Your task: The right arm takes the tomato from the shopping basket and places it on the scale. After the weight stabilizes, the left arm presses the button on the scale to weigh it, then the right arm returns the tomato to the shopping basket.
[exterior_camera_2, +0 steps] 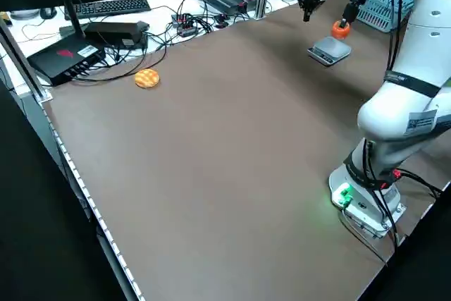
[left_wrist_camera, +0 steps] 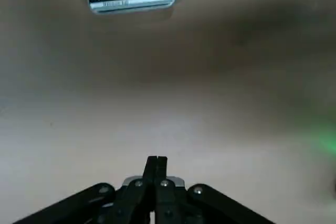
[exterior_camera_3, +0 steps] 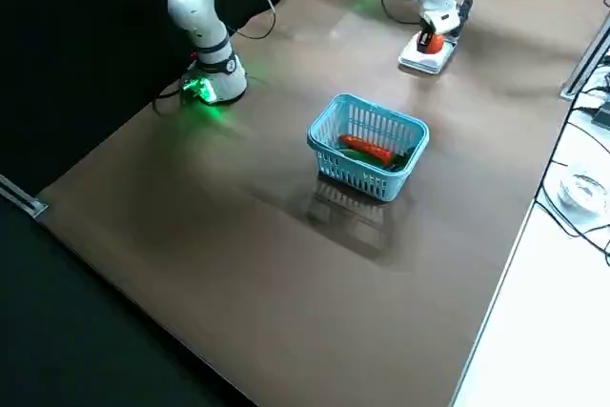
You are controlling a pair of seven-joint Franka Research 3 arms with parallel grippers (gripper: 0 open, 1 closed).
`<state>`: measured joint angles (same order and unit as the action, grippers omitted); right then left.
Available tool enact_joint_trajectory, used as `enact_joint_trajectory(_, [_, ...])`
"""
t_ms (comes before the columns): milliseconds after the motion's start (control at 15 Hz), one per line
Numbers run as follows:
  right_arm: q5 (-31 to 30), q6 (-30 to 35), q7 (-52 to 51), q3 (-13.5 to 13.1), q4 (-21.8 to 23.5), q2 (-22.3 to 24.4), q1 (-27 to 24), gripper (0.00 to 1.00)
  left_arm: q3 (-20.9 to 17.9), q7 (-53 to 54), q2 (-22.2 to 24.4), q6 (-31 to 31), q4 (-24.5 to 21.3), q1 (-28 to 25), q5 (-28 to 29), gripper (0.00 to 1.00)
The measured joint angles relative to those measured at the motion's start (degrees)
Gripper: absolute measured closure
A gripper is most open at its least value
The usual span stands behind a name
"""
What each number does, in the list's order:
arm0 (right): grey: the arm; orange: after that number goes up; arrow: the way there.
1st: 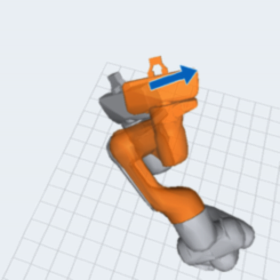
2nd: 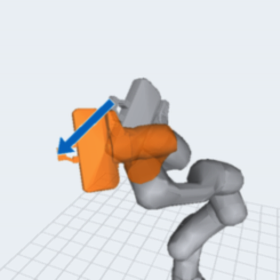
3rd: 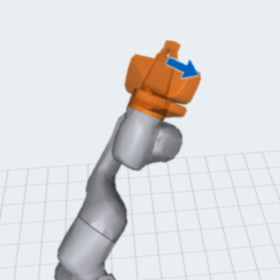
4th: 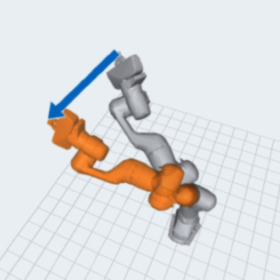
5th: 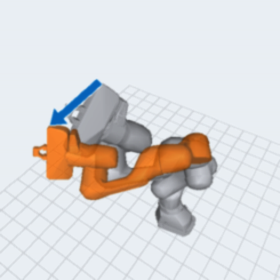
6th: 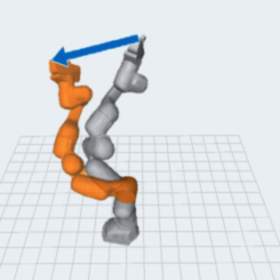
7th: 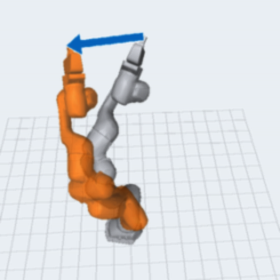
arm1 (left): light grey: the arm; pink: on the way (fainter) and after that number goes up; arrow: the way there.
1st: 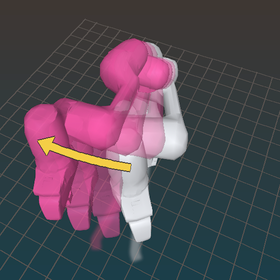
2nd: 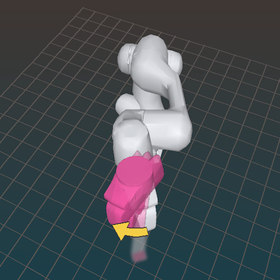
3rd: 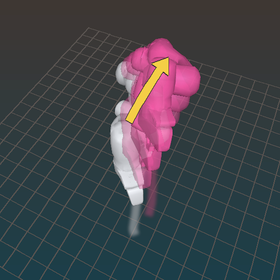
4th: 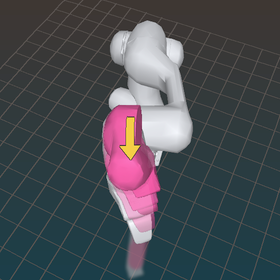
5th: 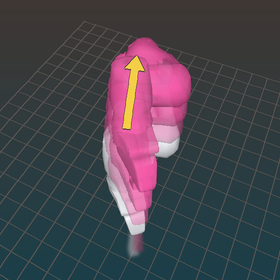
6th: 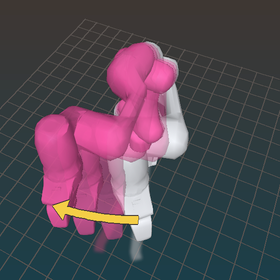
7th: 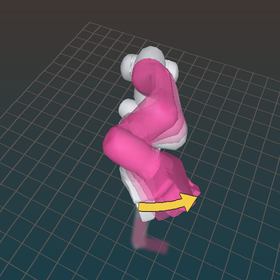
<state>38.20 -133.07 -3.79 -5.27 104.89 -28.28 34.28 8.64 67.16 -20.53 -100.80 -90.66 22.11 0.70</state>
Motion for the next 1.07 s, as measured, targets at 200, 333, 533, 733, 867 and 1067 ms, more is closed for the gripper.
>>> enact_joint_trajectory(200, [0.0,-0.5,0.0,0.0,0.0,-0.8,0.6,0.27,0.1,-1.2,-2.1,-1.3,0.3,1.9,0.0,0.99])
enact_joint_trajectory(333, [0.1,-1.1,0.0,0.0,0.0,-1.9,0.8,0.27,0.4,-1.1,-3.9,-2.3,0.4,2.1,-0.5,0.99])
enact_joint_trajectory(533, [0.1,-1.3,0.0,0.1,0.0,-2.3,0.8,0.27,0.7,-1.1,-5.0,-2.5,0.5,2.1,-0.6,0.99])
enact_joint_trajectory(733, [0.2,-1.3,0.0,0.1,0.0,-2.3,0.8,0.27,0.9,-1.1,-5.1,-2.5,0.7,2.2,-0.6,0.99])
enact_joint_trajectory(867, [0.2,-1.3,0.0,0.0,0.0,-2.3,0.8,0.27,0.9,-1.1,-5.1,-2.5,0.7,2.2,-0.6,0.99])
enact_joint_trajectory(1067, [0.2,-1.3,0.0,-0.1,0.0,-2.3,0.8,0.14,0.9,-1.1,-5.1,-2.5,0.8,2.2,-0.6,0.99])
